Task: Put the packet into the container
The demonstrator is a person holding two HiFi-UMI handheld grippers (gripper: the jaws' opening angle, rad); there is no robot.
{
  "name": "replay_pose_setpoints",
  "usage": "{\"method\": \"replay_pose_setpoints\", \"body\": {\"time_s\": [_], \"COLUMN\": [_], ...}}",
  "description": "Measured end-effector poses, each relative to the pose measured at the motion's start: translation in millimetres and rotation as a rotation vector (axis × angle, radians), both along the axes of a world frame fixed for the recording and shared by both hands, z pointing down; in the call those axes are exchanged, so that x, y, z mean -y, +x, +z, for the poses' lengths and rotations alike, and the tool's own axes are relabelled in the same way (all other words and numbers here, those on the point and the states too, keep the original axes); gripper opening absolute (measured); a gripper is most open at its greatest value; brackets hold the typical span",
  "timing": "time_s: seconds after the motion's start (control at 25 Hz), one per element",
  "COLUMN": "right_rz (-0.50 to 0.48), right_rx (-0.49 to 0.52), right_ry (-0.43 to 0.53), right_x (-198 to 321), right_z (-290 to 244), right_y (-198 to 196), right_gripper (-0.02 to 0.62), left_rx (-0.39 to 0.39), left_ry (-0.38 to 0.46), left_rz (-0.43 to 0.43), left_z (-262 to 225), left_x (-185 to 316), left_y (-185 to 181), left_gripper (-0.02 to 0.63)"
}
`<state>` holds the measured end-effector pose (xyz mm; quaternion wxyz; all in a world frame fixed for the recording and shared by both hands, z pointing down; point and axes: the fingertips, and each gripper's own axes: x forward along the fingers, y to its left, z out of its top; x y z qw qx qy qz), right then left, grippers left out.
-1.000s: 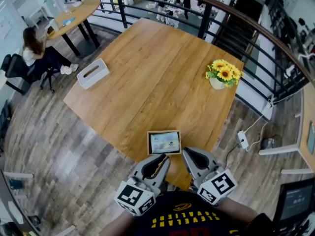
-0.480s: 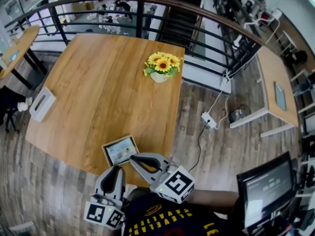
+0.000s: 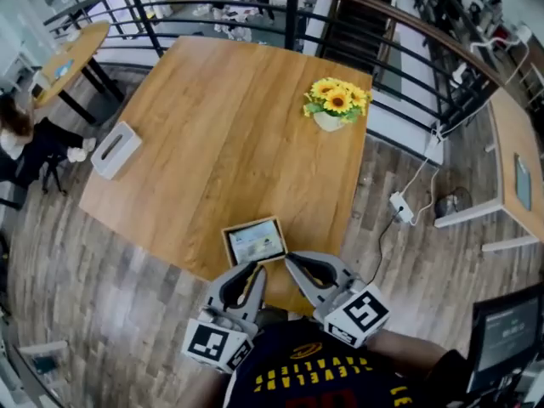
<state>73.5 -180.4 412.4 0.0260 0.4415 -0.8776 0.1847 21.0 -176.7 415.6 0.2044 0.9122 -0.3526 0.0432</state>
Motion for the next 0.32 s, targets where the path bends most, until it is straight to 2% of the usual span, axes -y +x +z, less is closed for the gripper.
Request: {"method": "replay_pose_setpoints", "body": {"time_s": [0.32], "right_rz": [-0.023], "right_rx": [-0.042], "right_ry": [-0.004], "right_x": [0], "right_z": [0], "right_y": [-3], "right_gripper": [0.012], "left_rx": [0.058], "left_ry": [-0.003], "left_rz": [-0.002], "left_z": [7], "left_x": [3], "left_y": [-14], "left_gripper": [0.049]}}
